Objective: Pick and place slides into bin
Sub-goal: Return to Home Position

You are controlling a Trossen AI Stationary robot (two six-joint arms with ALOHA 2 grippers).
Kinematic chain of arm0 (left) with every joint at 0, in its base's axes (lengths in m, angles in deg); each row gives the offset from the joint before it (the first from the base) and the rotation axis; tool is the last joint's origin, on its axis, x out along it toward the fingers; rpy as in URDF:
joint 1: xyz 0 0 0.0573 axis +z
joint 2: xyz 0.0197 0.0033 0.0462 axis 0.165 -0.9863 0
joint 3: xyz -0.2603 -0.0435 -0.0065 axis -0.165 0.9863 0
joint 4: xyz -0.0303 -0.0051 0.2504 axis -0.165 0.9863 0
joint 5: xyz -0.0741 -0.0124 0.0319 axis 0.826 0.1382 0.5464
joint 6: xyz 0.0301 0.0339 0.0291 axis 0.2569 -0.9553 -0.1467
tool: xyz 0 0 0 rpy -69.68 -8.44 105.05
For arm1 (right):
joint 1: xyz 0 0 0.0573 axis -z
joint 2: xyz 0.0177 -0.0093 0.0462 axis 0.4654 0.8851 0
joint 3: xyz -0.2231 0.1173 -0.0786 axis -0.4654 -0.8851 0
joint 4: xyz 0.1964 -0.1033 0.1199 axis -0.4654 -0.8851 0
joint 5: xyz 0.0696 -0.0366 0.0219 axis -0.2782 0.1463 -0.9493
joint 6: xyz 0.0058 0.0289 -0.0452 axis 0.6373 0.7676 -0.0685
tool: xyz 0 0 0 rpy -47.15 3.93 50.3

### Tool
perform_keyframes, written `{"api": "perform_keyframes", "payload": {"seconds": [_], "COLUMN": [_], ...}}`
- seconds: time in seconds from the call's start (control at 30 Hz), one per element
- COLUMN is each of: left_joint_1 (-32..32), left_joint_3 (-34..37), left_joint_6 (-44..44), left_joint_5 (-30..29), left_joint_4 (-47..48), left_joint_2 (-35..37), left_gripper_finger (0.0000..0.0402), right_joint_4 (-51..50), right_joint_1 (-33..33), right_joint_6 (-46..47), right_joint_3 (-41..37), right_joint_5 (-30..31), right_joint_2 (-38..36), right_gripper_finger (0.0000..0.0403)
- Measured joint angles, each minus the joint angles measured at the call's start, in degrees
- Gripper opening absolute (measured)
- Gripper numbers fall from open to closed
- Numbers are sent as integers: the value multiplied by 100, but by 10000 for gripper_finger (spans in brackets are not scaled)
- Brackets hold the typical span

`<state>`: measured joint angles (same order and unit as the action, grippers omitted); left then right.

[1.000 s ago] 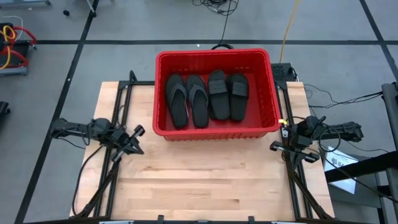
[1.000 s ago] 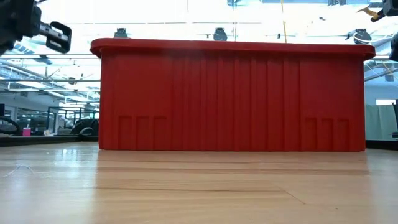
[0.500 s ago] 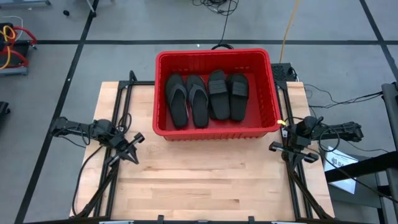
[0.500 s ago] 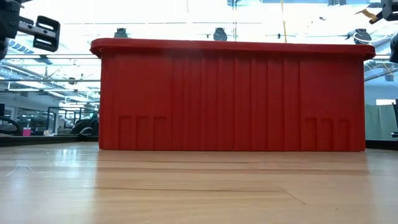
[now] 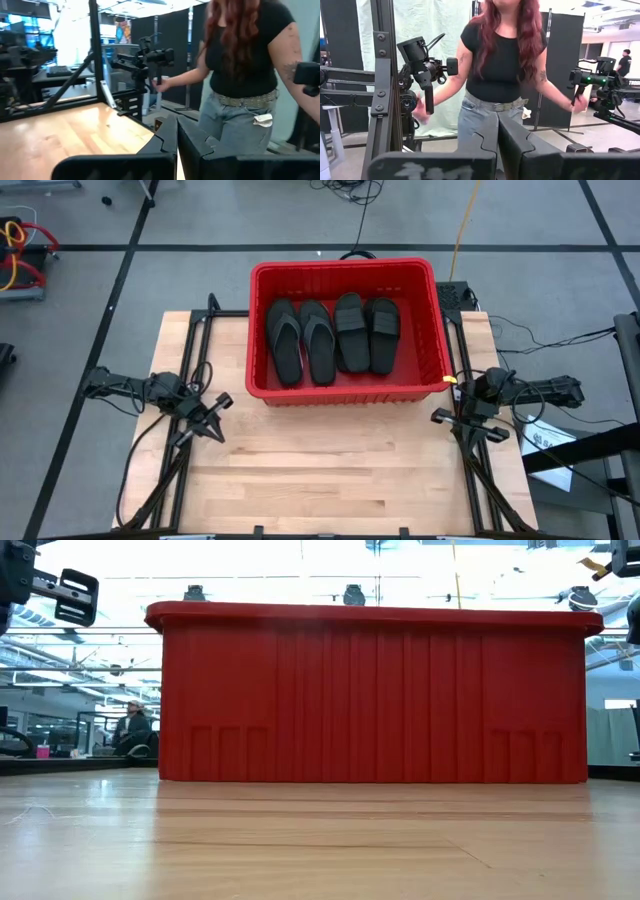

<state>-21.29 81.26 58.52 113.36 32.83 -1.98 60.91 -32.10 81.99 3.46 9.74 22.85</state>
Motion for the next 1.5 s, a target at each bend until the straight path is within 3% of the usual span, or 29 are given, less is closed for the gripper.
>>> {"api": "perform_keyframes", "payload": {"seconds": [0.33, 0.67, 1.1, 1.5], "left_joint_1": [2, 2, 2, 2], "left_joint_3": [0, 0, -2, -4], "left_joint_6": [43, 50, 52, 52], "left_joint_5": [-650, -655, -657, -659], "left_joint_4": [-2, -2, -4, -4], "left_joint_2": [-7, -7, -7, -7], "left_gripper_finger": [24, 1, 27, 1], "right_joint_4": [2, 2, 2, 4], "right_joint_1": [0, 0, 0, 0], "right_joint_6": [32, 35, 35, 35], "right_joint_3": [0, 0, 0, -2], "right_joint_5": [4, 7, 9, 9], "right_joint_2": [0, 0, 0, 0], "right_gripper_finger": [0, 0, 0, 0]}}
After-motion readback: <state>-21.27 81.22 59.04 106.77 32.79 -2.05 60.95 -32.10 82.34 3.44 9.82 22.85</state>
